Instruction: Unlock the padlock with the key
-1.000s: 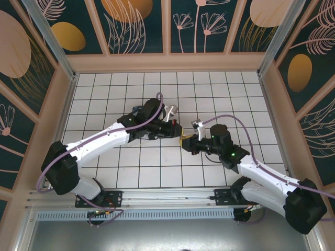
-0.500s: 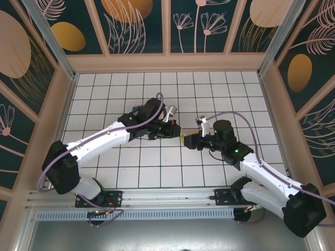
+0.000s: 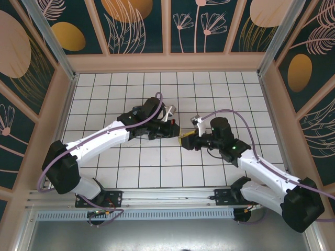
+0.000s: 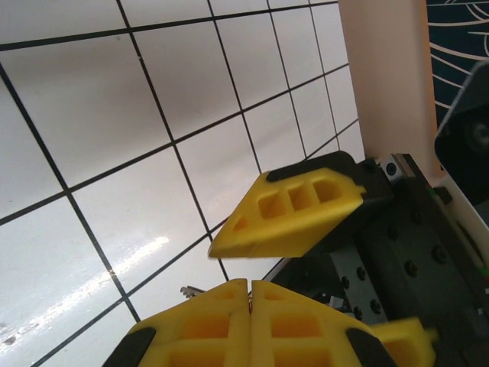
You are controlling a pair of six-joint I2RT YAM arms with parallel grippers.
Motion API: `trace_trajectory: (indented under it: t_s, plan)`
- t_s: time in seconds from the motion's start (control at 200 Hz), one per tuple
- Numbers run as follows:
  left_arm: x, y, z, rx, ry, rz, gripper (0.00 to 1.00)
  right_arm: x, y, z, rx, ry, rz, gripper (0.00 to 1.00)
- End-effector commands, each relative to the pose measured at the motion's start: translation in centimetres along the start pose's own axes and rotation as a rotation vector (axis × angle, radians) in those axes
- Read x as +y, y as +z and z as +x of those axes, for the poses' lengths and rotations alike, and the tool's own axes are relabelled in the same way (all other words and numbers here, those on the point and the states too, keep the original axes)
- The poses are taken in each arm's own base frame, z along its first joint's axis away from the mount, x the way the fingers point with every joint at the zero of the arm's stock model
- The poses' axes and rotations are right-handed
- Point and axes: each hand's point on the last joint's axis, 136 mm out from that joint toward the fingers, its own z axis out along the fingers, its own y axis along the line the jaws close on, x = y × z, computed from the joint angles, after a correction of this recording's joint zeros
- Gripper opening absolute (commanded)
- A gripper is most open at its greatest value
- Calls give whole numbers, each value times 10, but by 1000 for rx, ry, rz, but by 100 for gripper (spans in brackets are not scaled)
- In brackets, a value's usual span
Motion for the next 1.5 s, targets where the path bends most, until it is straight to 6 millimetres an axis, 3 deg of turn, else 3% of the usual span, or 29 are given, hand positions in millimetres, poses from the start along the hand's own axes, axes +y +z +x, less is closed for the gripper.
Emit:
trace_trajectory:
  t_s: [0.0,0.105,0.25,0.375,0.53,0.841,1.146,1.301,1.491]
  plan:
    - [-6,4,0,22,-19,50,0,29,-8,-26,-92,-134,-100,47]
    - [-4,4,0,30,-40,68,0,27,-10,-27,-115,-161,-80,46]
    - [-6,3,1,36,-39,74,0,26,-6,-25,-93,-157,-95,31]
    - [-6,2,0,31,-43,75,0,27,-2,-23,-72,-151,-115,29]
    - [-7,2,2,34,-44,79,0,28,-2,-19,-62,-150,-120,18]
    - [-9,2,0,32,-54,102,0,30,-2,-14,-52,-140,-139,27]
    - [-12,0,0,28,-75,146,0,36,-2,-7,-33,-142,-178,3]
    - [-12,2,-2,28,-99,161,0,38,-2,-6,-39,-125,-185,0]
    - [10,-8,-26,-64,-176,105,57,30,-4,-11,-73,26,-173,0]
